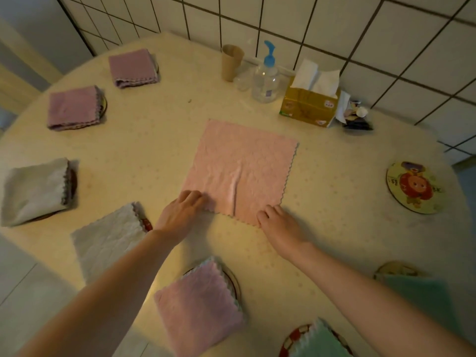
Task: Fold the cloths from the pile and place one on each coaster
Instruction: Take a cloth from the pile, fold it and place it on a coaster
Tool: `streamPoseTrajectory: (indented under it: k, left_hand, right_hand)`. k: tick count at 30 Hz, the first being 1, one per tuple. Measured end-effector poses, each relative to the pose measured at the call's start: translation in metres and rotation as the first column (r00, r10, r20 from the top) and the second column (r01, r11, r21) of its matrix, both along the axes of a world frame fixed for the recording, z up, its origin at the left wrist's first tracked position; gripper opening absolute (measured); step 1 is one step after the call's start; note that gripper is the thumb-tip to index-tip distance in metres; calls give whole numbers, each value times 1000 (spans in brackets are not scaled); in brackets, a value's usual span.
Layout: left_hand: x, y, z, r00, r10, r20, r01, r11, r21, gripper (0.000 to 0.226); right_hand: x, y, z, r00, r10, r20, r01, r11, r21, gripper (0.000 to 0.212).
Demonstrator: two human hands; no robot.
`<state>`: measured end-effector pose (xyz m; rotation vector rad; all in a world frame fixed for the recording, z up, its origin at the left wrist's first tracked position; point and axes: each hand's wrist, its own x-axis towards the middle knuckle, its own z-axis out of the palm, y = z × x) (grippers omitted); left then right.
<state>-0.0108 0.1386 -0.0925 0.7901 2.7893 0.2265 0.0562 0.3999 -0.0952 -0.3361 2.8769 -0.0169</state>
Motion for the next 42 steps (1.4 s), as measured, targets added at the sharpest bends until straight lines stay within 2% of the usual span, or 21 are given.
streamPoseTrajectory:
  k: [4, 7, 9, 11, 12, 13, 15, 16, 18, 20, 23, 26, 28, 31, 32, 34, 38, 42]
  left_hand:
    - [-16, -2, -2, 999, -8, -40, 5, 998, -66, 47]
    - [-20, 0, -1, 997, 10, -79, -14, 998, -54, 34]
    - [-18, 1, -3, 993, 19, -114, -25, 998, -56, 38]
    - [-17, 2, -5, 991, 46, -123, -53, 997, -57, 43]
    - [-17, 2, -4, 990, 69, -122, -76, 996, -54, 42]
    - [-17, 2, -3, 989, 89, -119, -96, 994, -54, 39]
    - [-15, -2, -3, 986, 101, -134, -108, 993, -41, 26]
    - [-13, -4, -3, 986, 88, -142, -91, 996, -21, 19]
    - [-3, -6, 1, 991, 59, -121, -54, 997, 47, 22]
    - [10, -5, 9, 992, 84, -93, -71, 989, 129, 17]
    - [34, -1, 17, 990, 142, -22, -133, 964, 229, 20]
    - [59, 0, 22, 981, 184, 58, -193, 935, 299, 23]
    - [74, 2, 27, 976, 191, 107, -216, 924, 317, 24]
    - [93, 7, 35, 972, 165, 165, -211, 925, 316, 20]
    - [98, 9, 37, 968, 175, 179, -223, 929, 295, 19]
    - [108, 11, 39, 953, 216, 210, -268, 928, 261, 21]
    - [113, 12, 39, 936, 248, 249, -315, 906, 284, 18]
    - [87, 19, 43, 871, 346, 348, -473, 783, 404, 22]
  right_hand:
    - [-4, 1, 6, 995, -93, -46, 91, 995, -44, 28]
    - [-4, 11, 19, 975, -156, -160, 137, 983, -124, 32]
    - [-4, 23, 28, 955, -181, -234, 149, 978, -149, 33]
    - [-3, 37, 33, 947, -202, -251, 149, 966, -212, 21]
    - [-1, 43, 33, 949, -221, -224, 162, 953, -255, 12]
    - [1, 47, 33, 961, -241, -136, 192, 935, -298, 6]
    - [9, 53, 31, 956, -278, 92, 290, 849, -441, 7]
    - [16, 54, 33, 938, -297, 177, 345, 774, -531, 12]
    - [29, 57, 37, 922, -309, 233, 382, 637, -670, 17]
    - [42, 60, 41, 936, -291, 197, 339, 602, -723, 17]
    - [59, 67, 47, 943, -280, 178, 318, 609, -727, 14]
    - [84, 76, 50, 932, -270, 241, 360, 621, -696, 18]
    - [103, 83, 49, 912, -272, 308, 411, 610, -677, 13]
    - [131, 87, 46, 887, -231, 400, 440, 690, -575, 34]
    - [139, 86, 45, 880, -223, 419, 439, 717, -542, 33]
    - [152, 85, 43, 890, -240, 388, 428, 733, -529, 19]
    - [159, 86, 42, 895, -362, 260, 446, 707, -550, 26]
    - [136, 87, 46, 876, -455, 159, 441, 624, -644, 16]
